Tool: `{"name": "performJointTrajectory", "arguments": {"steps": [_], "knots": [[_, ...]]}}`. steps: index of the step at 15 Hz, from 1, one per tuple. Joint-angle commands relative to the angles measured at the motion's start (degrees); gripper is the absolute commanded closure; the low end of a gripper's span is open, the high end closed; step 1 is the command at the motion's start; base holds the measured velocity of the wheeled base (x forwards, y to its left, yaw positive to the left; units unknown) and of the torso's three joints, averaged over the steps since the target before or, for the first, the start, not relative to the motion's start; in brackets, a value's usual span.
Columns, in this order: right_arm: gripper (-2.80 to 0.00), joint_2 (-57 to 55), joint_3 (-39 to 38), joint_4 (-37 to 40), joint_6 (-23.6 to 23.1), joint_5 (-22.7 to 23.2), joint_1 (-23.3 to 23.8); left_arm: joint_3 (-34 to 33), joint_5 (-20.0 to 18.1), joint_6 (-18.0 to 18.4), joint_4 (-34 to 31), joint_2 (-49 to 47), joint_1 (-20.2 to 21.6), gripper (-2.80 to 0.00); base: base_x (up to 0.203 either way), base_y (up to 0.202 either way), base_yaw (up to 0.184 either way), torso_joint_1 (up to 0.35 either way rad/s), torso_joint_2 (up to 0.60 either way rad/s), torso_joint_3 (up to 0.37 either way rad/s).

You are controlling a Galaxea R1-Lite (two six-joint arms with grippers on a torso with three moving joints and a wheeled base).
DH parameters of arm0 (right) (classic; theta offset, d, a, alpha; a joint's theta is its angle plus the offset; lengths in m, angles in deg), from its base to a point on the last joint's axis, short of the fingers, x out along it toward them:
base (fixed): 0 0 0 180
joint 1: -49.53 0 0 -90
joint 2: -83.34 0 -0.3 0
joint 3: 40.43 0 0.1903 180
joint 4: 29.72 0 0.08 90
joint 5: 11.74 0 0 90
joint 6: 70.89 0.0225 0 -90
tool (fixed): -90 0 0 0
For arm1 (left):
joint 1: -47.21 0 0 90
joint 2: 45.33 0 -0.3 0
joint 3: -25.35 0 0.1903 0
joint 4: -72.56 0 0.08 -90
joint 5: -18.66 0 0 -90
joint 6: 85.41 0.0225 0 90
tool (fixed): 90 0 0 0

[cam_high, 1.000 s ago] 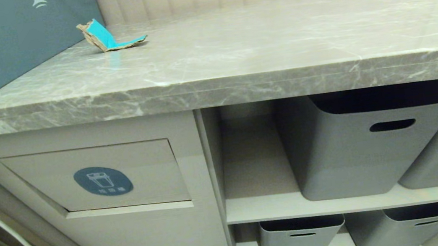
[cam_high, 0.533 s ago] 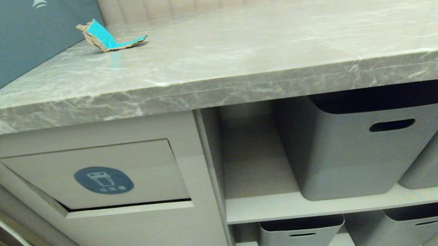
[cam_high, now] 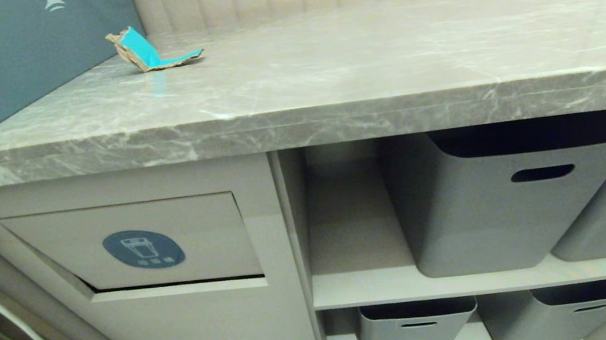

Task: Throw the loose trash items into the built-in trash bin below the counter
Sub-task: Pick up the garbage

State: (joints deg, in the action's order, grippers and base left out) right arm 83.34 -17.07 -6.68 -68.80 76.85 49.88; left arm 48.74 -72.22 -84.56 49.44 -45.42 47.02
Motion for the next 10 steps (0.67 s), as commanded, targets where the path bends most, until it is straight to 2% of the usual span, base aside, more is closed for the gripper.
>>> {"name": "performJointTrajectory", "arguments": {"steps": [1, 3, 7, 10], "knots": [[0.00, 0.0, -0.1, 0.0, 0.0, 0.0, 0.0, -0.2, 0.1, -0.3, -0.1, 0.0, 0.0, 0.00, 0.000, 0.000, 0.000, 0.000, 0.00, 0.000], [0.00, 0.0, -0.1, 0.0, -0.1, 0.0, 0.0, -0.2, 0.1, -0.5, -0.1, 0.0, 0.0, 0.00, 0.000, 0.000, 0.000, 0.013, -0.04, -0.011], [0.00, 0.0, -0.1, 0.0, 0.0, -0.9, 0.0, -0.2, 0.1, -0.6, 0.0, 0.0, 0.0, 0.00, 0.000, 0.000, 0.000, 0.068, -0.23, -0.247], [0.00, 0.0, -0.1, 0.0, 0.0, -0.9, 0.0, -0.2, 0.2, -0.7, 0.1, 0.0, 0.0, 0.00, 0.000, 0.000, 0.000, 0.183, -0.56, -0.291]]}}
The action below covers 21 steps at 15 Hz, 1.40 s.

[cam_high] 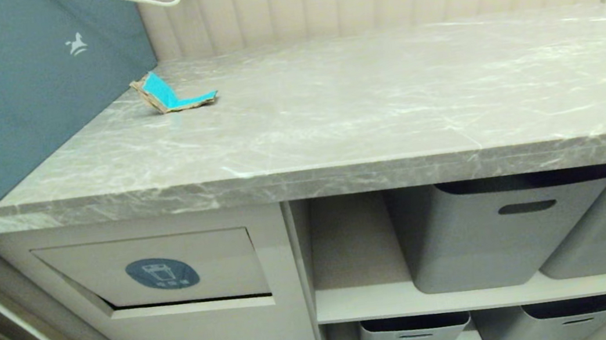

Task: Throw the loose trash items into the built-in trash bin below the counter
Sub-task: Pick up the garbage

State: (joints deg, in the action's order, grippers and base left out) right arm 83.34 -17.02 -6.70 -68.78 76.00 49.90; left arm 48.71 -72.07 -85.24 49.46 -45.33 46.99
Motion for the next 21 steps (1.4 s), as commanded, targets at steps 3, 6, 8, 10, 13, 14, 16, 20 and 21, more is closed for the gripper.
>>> {"name": "performJointTrajectory", "arguments": {"steps": [3, 6, 8, 10, 13, 14, 16, 20, 21], "knots": [[0.00, 0.0, -0.1, 0.0, 0.0, 0.0, 0.0, -0.2, 0.4, -0.1, 0.1, -0.1, 0.0, 0.00, 0.000, 0.000, 0.000, 0.172, -0.49, -0.291], [0.00, 0.0, -0.1, 0.1, 0.0, 0.0, 0.0, -0.2, 0.4, -0.1, 0.1, -0.1, 0.0, 0.00, 0.000, 0.000, 0.000, 0.187, -0.47, -0.286], [0.00, 0.0, -0.1, 0.1, 0.1, 0.0, 0.0, -0.2, 0.5, -0.1, 0.1, -0.1, 0.0, 0.00, 0.000, 0.000, 0.000, 0.199, -0.48, -0.279], [0.00, 0.0, -0.1, 0.1, 0.1, 0.0, 0.0, -0.2, 0.4, -0.1, 0.1, -0.1, 0.0, 0.00, 0.000, 0.000, 0.000, 0.206, -0.49, -0.269], [0.00, 0.0, -0.1, 0.1, 0.1, 0.0, 0.0, -0.2, 0.5, -0.1, 0.1, -0.1, 0.0, 0.00, 0.000, 0.000, 0.000, 0.222, -0.50, -0.278], [0.00, 0.0, -0.1, 0.1, 0.1, 0.0, 0.0, -0.2, 0.4, -0.1, 0.1, -0.1, 0.0, 0.00, 0.000, 0.000, 0.000, 0.229, -0.52, -0.286], [0.00, 0.0, -0.1, 0.1, 0.1, 0.0, 0.0, -0.2, 0.5, -0.1, 0.1, -0.1, 0.0, 0.00, 0.000, 0.000, 0.000, 0.238, -0.53, -0.283], [0.00, 0.0, -0.1, 0.1, 0.2, 0.0, 0.0, -0.2, 0.2, -0.1, 0.1, -0.1, 0.0, 0.00, 0.000, 0.000, 0.000, 0.247, -0.54, -0.290], [0.00, 0.0, -0.1, 0.1, 0.1, 0.0, 0.0, -0.2, 0.3, -0.1, 0.1, 0.0, 0.0, 0.00, 0.000, 0.000, 0.000, 0.267, -0.57, -0.303]]}}
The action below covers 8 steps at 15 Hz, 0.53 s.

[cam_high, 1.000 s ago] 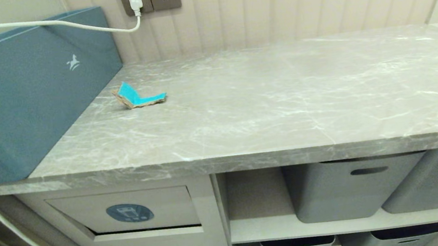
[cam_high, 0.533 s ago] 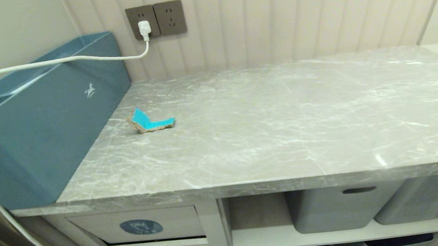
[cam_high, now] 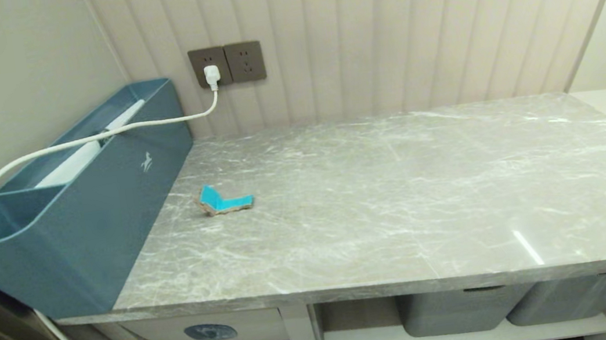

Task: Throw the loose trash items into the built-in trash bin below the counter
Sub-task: Pick up the garbage

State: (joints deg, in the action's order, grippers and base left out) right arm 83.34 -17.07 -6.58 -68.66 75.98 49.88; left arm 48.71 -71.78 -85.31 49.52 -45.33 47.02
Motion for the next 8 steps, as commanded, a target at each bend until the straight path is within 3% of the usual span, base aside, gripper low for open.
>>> {"name": "performJointTrajectory", "arguments": {"steps": [1, 4, 8], "knots": [[0.00, 0.0, -0.1, 0.0, 0.1, 0.0, 0.0, -0.2, -0.1, 0.0, 0.0, 0.0, 0.0, 0.00, 0.000, 0.000, 0.000, 0.275, -0.57, -0.300], [0.00, 0.0, -0.1, -0.1, 0.9, -0.1, 0.0, 1.0, -1.2, -0.2, 1.2, 0.0, 0.0, 0.00, 0.000, 0.000, 0.000, 0.138, -0.29, -0.151], [0.00, 0.0, -0.1, -0.1, 0.9, -0.1, 0.0, 12.6, -13.4, 0.4, 0.6, -4.8, 0.0, 0.00, 0.000, 0.000, 0.000, 0.019, -0.03, -0.019]]}}
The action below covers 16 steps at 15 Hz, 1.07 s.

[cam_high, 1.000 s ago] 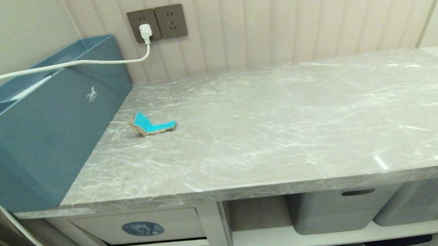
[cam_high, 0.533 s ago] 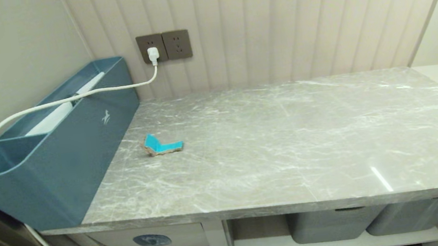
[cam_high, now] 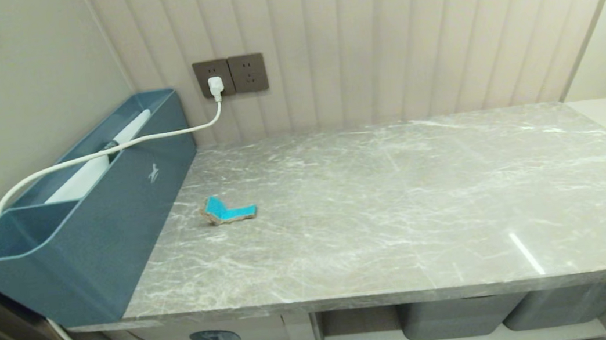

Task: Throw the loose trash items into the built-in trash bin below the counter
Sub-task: Pick up the garbage

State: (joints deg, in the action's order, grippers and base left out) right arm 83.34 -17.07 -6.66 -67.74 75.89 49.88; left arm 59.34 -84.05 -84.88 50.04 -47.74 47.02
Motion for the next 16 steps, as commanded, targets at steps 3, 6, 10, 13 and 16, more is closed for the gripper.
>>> {"name": "performJointTrajectory", "arguments": {"steps": [3, 6, 10, 13, 16], "knots": [[0.00, 0.0, -0.1, 0.0, 0.0, 0.0, 0.0, 12.8, -6.7, 0.1, 0.1, -19.5, 0.0, -2.80, 0.000, 0.000, 0.000, 0.000, 0.00, 0.000], [0.00, 0.0, -0.1, 0.0, 0.0, 0.0, 0.0, 24.9, -9.2, 0.1, 1.9, -38.8, -0.7, -2.80, 0.000, 0.000, 0.000, 0.000, 0.00, 0.000], [0.00, 0.0, -0.1, 0.0, 0.0, 0.0, 0.0, 44.9, -4.9, 0.4, 1.2, -58.8, -9.5, -2.80, 0.000, 0.000, 0.000, 0.000, 0.00, 0.000], [0.00, 0.0, -0.1, 0.0, 0.0, 0.0, 0.0, 52.4, 6.9, 0.5, -4.5, -67.3, -24.5, -2.80, 0.000, 0.000, 0.000, 0.000, 0.00, 0.000], [0.00, 0.0, -0.1, 0.0, 0.0, 0.0, 0.0, 57.2, 13.8, -0.4, -6.6, -75.8, -26.9, -2.80, 0.000, 0.000, 0.000, 0.000, 0.00, 0.000]]}}
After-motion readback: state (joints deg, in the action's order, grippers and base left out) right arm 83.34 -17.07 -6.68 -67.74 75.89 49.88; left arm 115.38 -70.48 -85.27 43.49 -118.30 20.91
